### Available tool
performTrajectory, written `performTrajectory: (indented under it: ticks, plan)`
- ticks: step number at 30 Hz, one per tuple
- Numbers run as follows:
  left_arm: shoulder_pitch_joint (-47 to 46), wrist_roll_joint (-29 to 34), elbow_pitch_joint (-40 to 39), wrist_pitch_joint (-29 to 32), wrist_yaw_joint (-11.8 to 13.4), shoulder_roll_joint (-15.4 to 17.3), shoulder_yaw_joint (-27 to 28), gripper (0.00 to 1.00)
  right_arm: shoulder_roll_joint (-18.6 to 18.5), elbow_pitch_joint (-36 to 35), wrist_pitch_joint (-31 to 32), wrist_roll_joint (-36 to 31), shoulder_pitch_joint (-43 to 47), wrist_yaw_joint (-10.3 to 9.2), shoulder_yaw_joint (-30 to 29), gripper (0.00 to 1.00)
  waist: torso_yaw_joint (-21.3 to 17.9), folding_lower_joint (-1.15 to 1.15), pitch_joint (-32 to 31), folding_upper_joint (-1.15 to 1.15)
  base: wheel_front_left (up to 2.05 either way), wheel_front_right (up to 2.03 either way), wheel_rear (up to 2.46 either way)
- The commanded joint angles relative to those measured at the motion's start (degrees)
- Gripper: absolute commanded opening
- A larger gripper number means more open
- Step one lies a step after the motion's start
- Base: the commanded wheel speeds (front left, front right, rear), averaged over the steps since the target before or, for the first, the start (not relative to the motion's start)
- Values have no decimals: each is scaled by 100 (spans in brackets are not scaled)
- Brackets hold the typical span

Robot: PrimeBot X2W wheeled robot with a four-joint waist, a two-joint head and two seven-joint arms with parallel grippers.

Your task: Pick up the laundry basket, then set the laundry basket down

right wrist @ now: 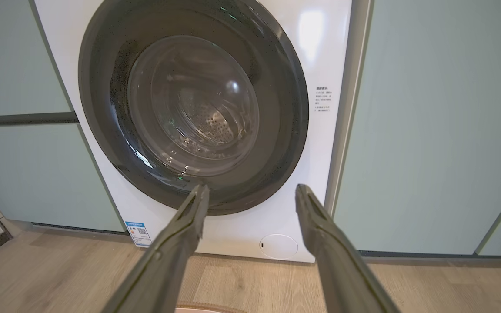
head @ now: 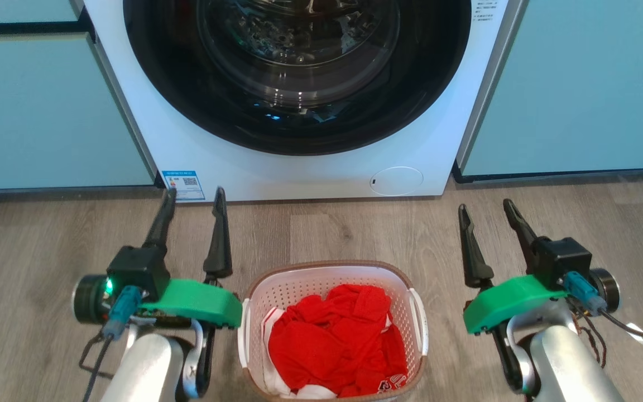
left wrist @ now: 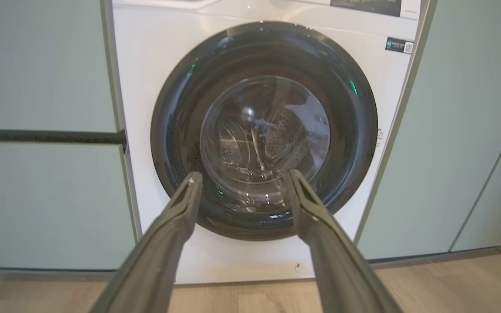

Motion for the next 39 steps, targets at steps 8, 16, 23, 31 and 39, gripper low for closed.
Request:
performTrajectory:
  ticks: [8, 16, 23, 31, 39]
  plan:
    - [-84, 822, -797, -204, 615, -117, 253, 100, -27, -721, -218, -544, -215, 39, 135, 100, 30, 0, 6, 0, 0, 0, 0]
    - [79, 892, -592, -307, 619, -168, 392, 100, -29, -754, -320, -650, -51, 41, -13, 100, 40, 0, 4, 0, 0, 0, 0]
    - [160, 333, 237, -307, 311, -182, 384, 100, -29, -367, -320, -345, 63, 41, -104, 100, 14, 0, -23, 0, 0, 0, 0]
    - [80, 44, 663, -307, 219, -184, 287, 100, -28, -56, -320, -262, 0, 41, -99, 100, -9, 0, -28, 0, 0, 0, 0]
    - [21, 55, 796, -307, 200, -184, 269, 100, -28, -12, -320, -303, -52, 41, -95, 100, 4, 0, -43, 0, 0, 0, 0]
